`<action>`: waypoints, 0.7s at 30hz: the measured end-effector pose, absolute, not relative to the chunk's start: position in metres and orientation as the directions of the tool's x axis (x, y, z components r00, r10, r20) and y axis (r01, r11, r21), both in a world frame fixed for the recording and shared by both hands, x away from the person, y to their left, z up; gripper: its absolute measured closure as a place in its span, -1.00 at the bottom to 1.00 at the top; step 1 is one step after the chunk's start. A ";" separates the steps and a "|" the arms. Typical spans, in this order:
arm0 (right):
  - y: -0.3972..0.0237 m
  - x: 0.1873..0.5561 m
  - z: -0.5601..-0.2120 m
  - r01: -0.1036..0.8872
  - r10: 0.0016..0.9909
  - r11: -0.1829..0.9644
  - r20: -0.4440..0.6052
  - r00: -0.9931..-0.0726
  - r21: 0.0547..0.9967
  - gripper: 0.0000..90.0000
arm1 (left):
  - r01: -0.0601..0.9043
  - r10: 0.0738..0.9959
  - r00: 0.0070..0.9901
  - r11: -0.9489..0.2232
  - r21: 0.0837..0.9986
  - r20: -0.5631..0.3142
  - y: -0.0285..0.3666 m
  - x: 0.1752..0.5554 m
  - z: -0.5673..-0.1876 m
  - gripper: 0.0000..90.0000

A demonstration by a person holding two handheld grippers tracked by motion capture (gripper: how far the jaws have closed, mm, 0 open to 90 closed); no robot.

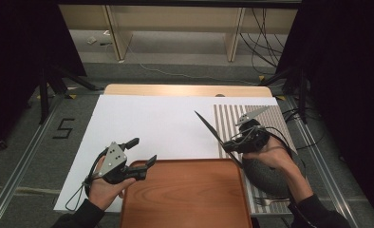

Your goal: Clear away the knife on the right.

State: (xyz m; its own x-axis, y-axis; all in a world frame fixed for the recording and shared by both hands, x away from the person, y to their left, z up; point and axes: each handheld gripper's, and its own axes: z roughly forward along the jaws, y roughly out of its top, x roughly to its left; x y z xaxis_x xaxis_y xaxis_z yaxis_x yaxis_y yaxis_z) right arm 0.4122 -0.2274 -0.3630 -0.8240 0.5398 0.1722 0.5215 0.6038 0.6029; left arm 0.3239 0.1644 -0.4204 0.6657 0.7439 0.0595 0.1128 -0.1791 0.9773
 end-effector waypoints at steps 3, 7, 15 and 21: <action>-0.220 0.403 -0.361 0.504 0.523 0.612 0.167 -0.836 0.609 0.78 | 0.112 0.746 0.664 -0.177 0.978 0.059 0.165 0.324 -0.420 -0.57; -0.215 0.395 -0.361 0.493 0.508 0.623 0.165 -0.845 0.607 0.78 | 0.111 0.746 0.664 -0.177 0.978 0.060 0.165 0.324 -0.420 -0.57; -0.208 0.372 -0.369 0.489 0.490 0.636 0.178 -0.854 0.597 0.78 | 0.114 0.749 0.661 -0.164 0.980 0.048 0.166 0.324 -0.420 -0.57; -0.205 0.362 -0.373 0.486 0.478 0.641 0.186 -0.859 0.594 0.78 | 0.115 0.752 0.659 -0.145 0.983 0.034 0.167 0.324 -0.419 -0.57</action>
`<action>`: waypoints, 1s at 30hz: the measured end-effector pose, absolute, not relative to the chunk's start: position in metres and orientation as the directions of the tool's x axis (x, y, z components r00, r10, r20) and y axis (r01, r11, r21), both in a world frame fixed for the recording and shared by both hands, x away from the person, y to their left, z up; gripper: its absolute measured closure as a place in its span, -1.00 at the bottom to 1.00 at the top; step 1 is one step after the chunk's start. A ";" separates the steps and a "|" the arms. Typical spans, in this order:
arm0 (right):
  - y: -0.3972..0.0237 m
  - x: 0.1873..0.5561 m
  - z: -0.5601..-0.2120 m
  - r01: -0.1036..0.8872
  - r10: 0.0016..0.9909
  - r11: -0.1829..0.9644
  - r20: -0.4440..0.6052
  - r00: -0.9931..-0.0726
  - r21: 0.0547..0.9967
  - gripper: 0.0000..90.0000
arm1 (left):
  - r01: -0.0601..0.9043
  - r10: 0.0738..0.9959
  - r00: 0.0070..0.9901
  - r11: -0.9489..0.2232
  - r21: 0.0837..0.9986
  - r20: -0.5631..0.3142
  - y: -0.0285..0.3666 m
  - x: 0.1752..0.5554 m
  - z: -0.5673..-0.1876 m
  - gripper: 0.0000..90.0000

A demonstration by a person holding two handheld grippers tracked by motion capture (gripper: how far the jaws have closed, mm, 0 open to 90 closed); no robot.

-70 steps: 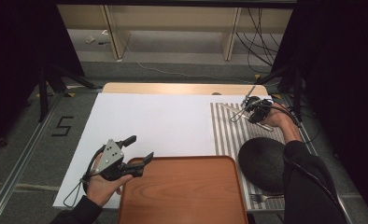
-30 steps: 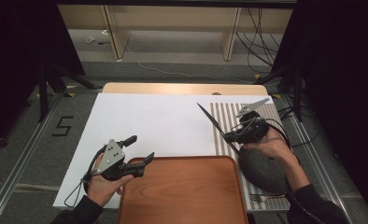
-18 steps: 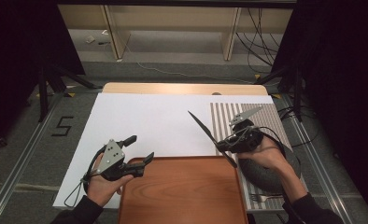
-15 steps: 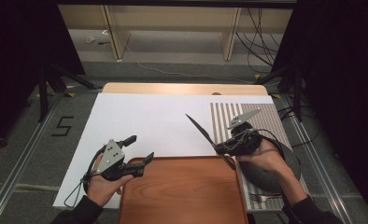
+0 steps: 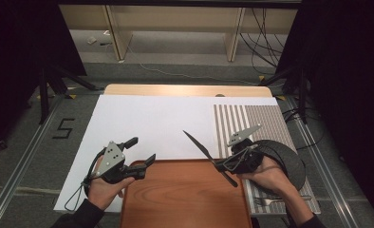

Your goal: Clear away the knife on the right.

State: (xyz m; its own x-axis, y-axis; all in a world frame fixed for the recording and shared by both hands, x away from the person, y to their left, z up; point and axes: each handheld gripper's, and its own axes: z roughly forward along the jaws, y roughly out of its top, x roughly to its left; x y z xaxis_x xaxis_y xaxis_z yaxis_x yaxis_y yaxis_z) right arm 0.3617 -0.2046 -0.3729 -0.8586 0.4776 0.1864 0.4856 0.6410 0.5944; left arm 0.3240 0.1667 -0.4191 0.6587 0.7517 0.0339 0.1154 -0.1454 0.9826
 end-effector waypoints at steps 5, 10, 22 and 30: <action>-0.200 0.348 -0.377 0.485 0.463 0.647 0.203 -0.863 0.588 0.78 | 0.109 0.753 0.658 -0.133 0.985 0.029 0.167 0.324 -0.418 -0.57; -0.199 0.338 -0.379 0.483 0.457 0.653 0.205 -0.866 0.584 0.78 | 0.107 0.756 0.654 -0.121 0.987 0.022 0.169 0.324 -0.418 -0.58; -0.197 0.322 -0.397 0.514 0.462 0.672 0.241 -0.854 0.533 0.78 | 0.100 0.757 0.654 -0.113 0.989 0.020 0.169 0.323 -0.417 -0.58; -0.195 0.317 -0.408 0.531 0.471 0.689 0.253 -0.845 0.494 0.78 | 0.103 0.760 0.650 -0.112 0.988 0.019 0.169 0.323 -0.417 -0.58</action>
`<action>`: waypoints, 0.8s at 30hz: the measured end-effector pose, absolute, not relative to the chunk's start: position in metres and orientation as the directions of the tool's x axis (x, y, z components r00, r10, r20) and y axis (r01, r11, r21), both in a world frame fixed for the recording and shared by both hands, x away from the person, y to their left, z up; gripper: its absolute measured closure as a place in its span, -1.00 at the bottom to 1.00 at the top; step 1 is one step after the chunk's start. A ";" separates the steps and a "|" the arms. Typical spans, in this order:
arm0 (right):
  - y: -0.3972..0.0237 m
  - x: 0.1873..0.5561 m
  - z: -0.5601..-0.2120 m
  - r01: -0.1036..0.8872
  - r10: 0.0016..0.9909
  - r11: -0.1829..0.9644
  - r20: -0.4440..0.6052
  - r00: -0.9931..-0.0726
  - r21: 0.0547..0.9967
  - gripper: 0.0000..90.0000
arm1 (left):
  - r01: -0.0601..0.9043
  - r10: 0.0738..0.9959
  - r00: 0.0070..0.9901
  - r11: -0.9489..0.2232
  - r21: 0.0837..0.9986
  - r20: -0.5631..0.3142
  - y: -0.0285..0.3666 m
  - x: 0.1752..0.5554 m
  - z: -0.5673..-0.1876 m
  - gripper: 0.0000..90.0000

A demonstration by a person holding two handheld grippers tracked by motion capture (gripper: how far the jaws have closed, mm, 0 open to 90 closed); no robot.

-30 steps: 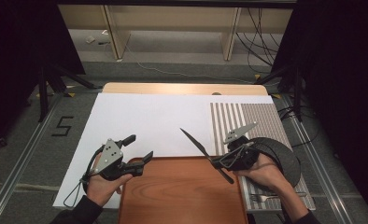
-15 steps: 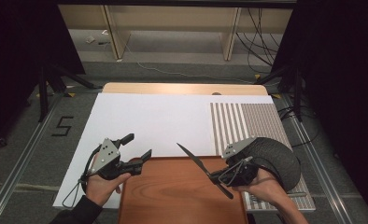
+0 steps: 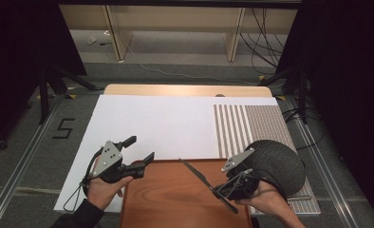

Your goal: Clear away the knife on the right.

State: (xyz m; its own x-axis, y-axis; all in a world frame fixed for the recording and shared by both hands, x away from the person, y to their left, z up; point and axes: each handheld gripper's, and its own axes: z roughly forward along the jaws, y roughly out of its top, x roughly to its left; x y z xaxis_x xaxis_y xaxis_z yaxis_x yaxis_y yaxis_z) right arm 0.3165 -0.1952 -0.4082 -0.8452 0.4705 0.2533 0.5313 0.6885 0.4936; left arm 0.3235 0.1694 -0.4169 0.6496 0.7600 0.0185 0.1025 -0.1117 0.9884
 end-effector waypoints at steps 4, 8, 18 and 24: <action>-0.192 0.312 -0.416 0.538 0.474 0.702 0.258 -0.842 0.466 0.78 | 0.101 0.758 0.652 -0.117 0.988 0.023 0.169 0.323 -0.417 -0.58; -0.191 0.310 -0.419 0.549 0.487 0.705 0.255 -0.835 0.449 0.78 | 0.098 0.758 0.652 -0.120 0.988 0.027 0.169 0.323 -0.417 -0.58; -0.189 0.308 -0.430 0.568 0.505 0.733 0.260 -0.823 0.374 0.78 | 0.100 0.757 0.653 -0.123 0.987 0.028 0.168 0.323 -0.417 -0.58; -0.186 0.305 -0.435 0.559 0.497 0.759 0.256 -0.829 0.335 0.78 | 0.099 0.757 0.653 -0.124 0.987 0.030 0.168 0.323 -0.417 -0.57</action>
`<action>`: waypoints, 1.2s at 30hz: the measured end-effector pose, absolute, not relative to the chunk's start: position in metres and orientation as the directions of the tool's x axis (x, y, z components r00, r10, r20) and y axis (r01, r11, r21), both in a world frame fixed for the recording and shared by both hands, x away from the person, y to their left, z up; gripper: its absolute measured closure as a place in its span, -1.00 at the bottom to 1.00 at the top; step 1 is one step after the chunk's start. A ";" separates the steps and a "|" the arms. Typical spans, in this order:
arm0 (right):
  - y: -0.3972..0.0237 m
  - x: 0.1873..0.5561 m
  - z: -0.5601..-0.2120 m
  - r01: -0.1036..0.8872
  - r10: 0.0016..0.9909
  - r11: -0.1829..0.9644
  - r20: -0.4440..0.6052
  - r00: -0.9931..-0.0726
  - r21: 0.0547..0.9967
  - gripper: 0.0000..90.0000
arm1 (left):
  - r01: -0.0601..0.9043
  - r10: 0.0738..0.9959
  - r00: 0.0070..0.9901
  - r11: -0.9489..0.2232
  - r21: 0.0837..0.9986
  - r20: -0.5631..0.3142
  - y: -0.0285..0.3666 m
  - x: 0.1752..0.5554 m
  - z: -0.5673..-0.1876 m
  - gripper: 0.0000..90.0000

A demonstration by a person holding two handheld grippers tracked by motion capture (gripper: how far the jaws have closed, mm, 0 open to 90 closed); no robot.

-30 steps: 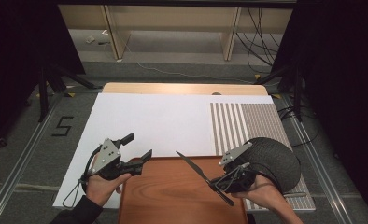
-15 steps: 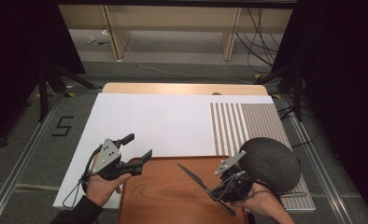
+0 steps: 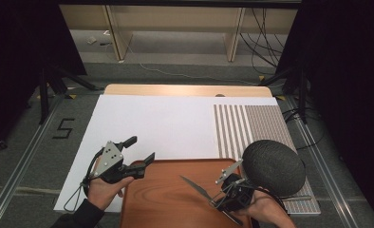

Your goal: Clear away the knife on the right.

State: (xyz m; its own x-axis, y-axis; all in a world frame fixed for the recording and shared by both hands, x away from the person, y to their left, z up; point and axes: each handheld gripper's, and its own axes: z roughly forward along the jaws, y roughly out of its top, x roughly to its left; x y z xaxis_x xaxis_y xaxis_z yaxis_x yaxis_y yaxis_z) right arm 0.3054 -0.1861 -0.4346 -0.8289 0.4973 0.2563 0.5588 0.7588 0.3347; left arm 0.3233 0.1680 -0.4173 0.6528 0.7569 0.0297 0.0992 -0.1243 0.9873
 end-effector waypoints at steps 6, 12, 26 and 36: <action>-0.183 0.305 -0.441 0.560 0.510 0.779 0.235 -0.827 0.282 0.78 | 0.102 0.756 0.654 -0.128 0.987 0.030 0.168 0.324 -0.418 -0.57; -0.180 0.304 -0.446 0.548 0.504 0.798 0.220 -0.835 0.253 0.78 | 0.102 0.756 0.654 -0.130 0.986 0.032 0.167 0.324 -0.418 -0.57; -0.177 0.302 -0.445 0.519 0.484 0.810 0.189 -0.854 0.271 0.60 | 0.101 0.756 0.654 -0.133 0.986 0.035 0.167 0.324 -0.419 -0.56; -0.150 0.296 -0.439 0.376 0.368 0.802 0.113 -0.923 0.464 0.66 | 0.102 0.757 0.652 -0.135 0.986 0.036 0.167 0.325 -0.419 -0.56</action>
